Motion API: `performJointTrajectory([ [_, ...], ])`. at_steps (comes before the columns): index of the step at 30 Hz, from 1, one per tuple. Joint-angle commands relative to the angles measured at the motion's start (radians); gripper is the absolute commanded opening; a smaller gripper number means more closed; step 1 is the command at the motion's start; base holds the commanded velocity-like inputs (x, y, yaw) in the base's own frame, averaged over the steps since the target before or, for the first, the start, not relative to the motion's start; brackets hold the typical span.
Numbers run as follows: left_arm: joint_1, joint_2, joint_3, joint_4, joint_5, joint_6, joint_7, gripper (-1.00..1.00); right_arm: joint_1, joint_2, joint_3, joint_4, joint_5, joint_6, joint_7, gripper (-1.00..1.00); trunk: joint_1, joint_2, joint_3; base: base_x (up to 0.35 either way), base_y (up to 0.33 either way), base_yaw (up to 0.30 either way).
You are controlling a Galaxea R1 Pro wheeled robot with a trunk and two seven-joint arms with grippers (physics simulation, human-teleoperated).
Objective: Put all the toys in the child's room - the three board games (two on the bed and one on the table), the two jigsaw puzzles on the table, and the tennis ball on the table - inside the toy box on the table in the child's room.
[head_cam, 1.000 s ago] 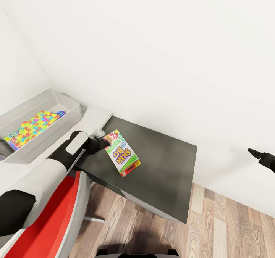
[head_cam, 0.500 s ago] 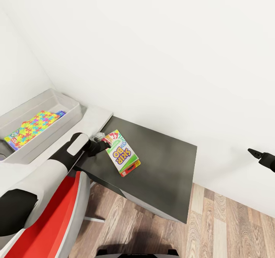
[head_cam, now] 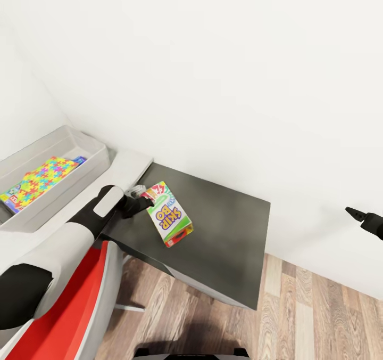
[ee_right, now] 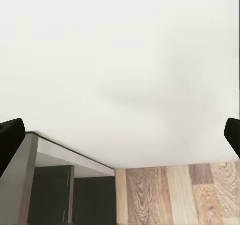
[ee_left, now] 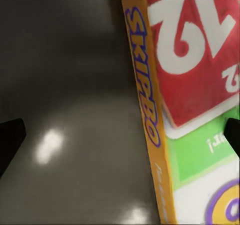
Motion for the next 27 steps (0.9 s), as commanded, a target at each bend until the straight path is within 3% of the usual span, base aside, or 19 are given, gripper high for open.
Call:
performJointTrajectory([
  [1, 0.0, 0.001, -0.008, 0.015, 0.012, 0.002, 0.008, 1.0, -0.001, 0.0, -0.001, -0.001, 0.0, 0.006, 0.004, 1.0, 0.001, -0.001, -0.002, 0.0, 0.0, -0.187],
  [21, 0.0, 0.001, -0.008, 0.016, 0.012, 0.002, 0.007, 1.0, -0.001, 0.001, -0.002, -0.001, 0.0, 0.006, 0.005, 1.0, 0.001, -0.001, -0.002, 0.0, 0.0, -0.241],
  [27, 0.001, 0.001, -0.008, 0.016, 0.013, 0.002, 0.008, 1.0, -0.001, 0.001, -0.002, -0.001, 0.0, 0.006, 0.005, 1.0, 0.001, -0.001, -0.002, 0.0, 0.0, -0.131],
])
